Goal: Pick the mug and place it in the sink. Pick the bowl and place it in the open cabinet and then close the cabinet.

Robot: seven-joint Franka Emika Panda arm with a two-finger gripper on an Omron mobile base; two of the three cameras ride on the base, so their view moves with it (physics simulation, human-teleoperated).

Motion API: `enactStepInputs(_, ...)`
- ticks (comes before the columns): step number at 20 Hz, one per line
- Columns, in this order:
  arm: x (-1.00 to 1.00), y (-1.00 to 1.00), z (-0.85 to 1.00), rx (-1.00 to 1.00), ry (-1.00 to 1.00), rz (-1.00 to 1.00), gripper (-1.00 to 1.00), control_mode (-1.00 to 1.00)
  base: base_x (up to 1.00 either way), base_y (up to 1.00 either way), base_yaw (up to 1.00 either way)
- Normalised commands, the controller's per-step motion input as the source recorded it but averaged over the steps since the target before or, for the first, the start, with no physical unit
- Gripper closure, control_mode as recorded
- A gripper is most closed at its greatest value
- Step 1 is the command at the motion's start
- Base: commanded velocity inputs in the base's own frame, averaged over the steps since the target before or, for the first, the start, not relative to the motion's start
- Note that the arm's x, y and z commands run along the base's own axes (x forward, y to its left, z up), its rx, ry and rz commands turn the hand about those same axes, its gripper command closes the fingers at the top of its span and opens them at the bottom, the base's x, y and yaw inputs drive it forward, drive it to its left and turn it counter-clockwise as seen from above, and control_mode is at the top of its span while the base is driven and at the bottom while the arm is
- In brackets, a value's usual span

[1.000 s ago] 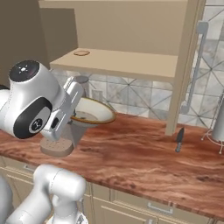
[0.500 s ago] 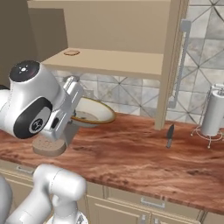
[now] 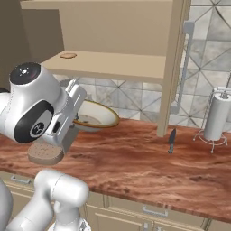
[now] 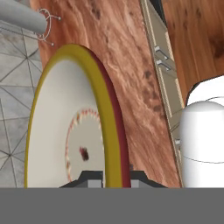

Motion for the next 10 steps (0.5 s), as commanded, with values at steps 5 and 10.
enactStepInputs(5,0.00,0.00,0.00,0.00,0.00,0.00,1.00,1.00,0.95,0.00,-0.05)
enactStepInputs(10,0.00,0.00,0.00,0.00,0.00,0.00,1.00,1.00,0.70,0.00,-0.05)
